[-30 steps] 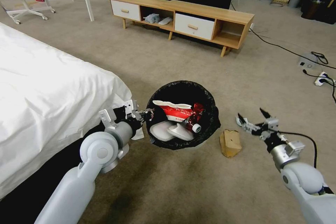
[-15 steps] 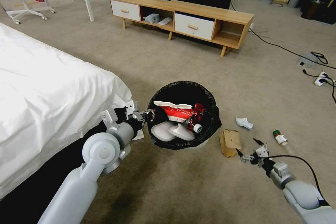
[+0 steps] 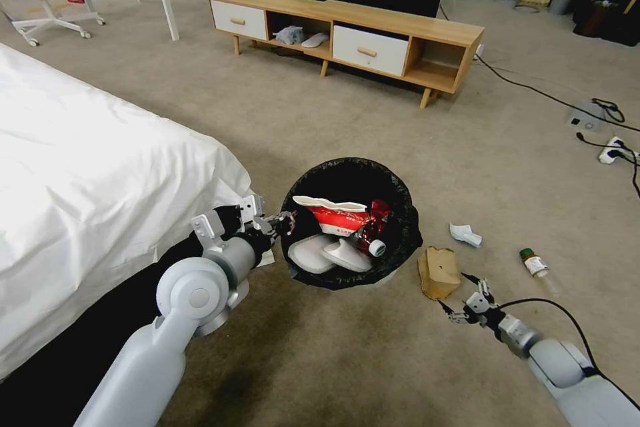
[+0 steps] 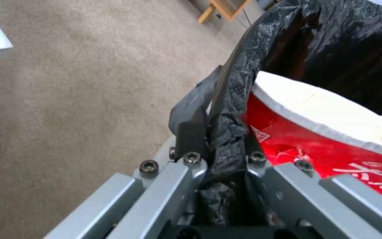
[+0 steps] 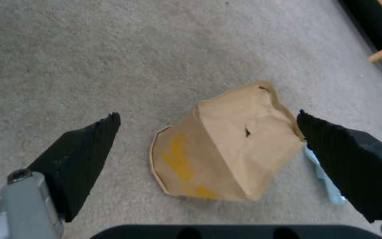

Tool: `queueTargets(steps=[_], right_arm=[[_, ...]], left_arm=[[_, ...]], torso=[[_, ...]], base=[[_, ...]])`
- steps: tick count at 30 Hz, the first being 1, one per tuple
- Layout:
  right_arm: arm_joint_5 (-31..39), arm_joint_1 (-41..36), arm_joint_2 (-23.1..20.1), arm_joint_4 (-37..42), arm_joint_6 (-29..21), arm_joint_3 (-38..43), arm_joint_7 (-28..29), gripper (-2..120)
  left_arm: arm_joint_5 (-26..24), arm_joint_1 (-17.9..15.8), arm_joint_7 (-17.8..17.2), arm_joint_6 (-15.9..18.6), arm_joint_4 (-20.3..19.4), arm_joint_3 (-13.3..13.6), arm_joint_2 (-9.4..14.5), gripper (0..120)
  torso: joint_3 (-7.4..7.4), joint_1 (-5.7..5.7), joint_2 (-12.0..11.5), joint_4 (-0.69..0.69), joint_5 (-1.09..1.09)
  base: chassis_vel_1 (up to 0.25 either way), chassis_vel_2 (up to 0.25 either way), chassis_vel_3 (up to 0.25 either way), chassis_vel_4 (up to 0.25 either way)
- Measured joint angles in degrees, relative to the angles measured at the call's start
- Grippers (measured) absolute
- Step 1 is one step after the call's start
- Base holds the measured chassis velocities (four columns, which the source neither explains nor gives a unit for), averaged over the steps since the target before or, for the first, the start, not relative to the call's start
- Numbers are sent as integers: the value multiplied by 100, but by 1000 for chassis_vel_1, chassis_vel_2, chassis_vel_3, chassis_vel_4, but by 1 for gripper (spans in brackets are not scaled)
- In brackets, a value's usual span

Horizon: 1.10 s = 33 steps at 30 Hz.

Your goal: Pick up the trash bin, then pick up the garbage from the floor and place it into the trash bin.

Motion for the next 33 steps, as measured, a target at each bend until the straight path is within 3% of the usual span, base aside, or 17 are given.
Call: queueTargets(steps=[12, 22, 33], right_arm=[[-789, 764, 406, -892, 264, -401, 93, 100], [-926, 1230, 696, -1628, 338, -561, 206, 100], [-949, 1322, 757, -1856, 375, -505, 255, 100]], left_arm=[[26, 45, 38, -45, -8, -12, -7, 3], [37, 66, 47, -53, -16, -17, -5, 3], [75, 68, 85, -65, -6, -17, -28, 3]], torso=[[0, 0, 0, 0, 1], [0, 0, 0, 0, 1], [0, 0, 0, 0, 1]], base=[[0, 0, 0, 0], [0, 0, 0, 0], [0, 0, 0, 0]])
